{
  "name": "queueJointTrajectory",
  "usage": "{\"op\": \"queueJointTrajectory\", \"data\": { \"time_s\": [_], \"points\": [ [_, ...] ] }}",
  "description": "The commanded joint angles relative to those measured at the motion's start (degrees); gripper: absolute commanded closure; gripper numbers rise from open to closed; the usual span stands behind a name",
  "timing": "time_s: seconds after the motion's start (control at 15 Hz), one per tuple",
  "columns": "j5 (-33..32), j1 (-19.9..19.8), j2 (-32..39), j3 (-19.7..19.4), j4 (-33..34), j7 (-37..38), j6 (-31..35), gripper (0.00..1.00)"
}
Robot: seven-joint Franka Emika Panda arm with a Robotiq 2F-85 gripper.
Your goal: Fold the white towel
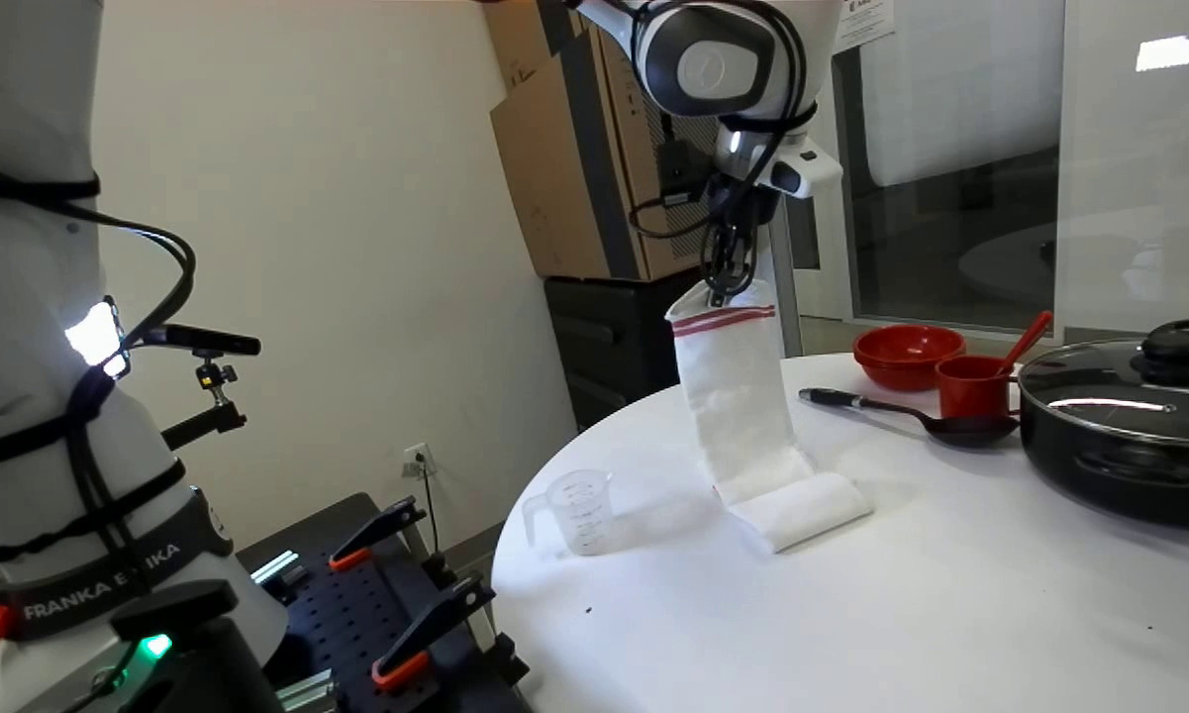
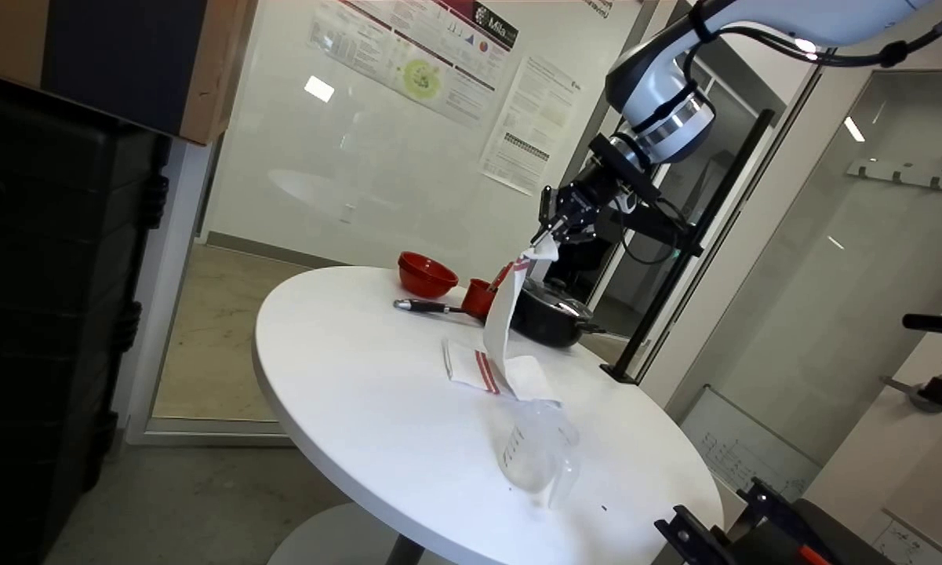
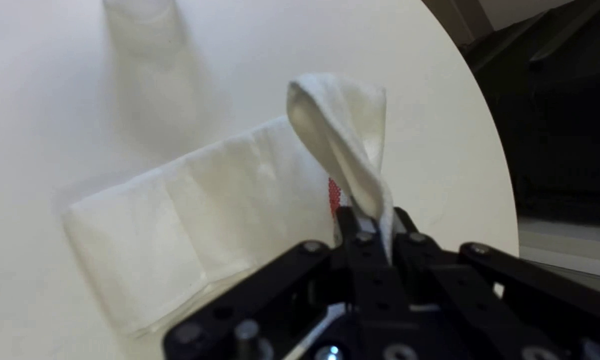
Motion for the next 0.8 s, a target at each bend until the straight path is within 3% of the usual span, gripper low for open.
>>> {"op": "queueJointTrajectory", "data": {
  "time_s": [0.0, 0.73],
  "points": [
    [-1.1, -1.3, 3.0, 0.2, 3.7, 1.7, -2.2, 0.99],
    [-6.6, -6.6, 2.9, -2.9, 2.9, -1.1, -8.6, 0.99]
  ]
}}
